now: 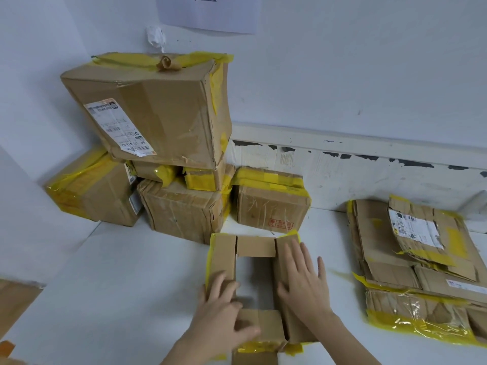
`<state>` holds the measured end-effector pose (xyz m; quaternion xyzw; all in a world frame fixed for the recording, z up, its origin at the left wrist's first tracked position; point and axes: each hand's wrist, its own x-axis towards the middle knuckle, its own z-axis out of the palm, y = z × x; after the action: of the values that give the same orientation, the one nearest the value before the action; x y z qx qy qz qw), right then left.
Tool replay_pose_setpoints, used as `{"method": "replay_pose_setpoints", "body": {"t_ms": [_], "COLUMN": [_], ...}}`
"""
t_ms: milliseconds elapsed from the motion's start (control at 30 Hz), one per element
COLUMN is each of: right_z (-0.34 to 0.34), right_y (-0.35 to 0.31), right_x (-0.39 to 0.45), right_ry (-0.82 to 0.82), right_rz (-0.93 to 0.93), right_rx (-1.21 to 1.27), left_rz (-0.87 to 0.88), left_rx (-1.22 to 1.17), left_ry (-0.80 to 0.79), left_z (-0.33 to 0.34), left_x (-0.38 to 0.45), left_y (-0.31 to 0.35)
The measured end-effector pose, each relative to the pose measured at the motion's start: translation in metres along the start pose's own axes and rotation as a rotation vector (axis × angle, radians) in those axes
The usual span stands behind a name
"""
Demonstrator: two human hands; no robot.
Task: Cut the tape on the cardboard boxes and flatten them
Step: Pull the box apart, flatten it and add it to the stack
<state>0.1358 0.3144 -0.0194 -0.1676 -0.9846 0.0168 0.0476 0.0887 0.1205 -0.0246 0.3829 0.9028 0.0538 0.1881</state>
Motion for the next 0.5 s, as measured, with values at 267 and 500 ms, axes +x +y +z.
{"method": "replay_pose_setpoints", "body": {"t_ms": [267,500], "right_z": [-0.001,-0.001], "right_y": [-0.04,-0.003], "right_x": [0.043,0.075], "right_ry": [-0.209,-0.132], "right_rz": [0.037,0.038], "right_rx": [-0.219,-0.058], "left_rz": [-0.014,0.202], "left_rx": [-0.128,-0.055], "left_ry": [-0.13,0.426], "left_z": [-0.012,0.009], "left_x": [-0.002,-0.029], "left_y": [0.008,-0.016]}}
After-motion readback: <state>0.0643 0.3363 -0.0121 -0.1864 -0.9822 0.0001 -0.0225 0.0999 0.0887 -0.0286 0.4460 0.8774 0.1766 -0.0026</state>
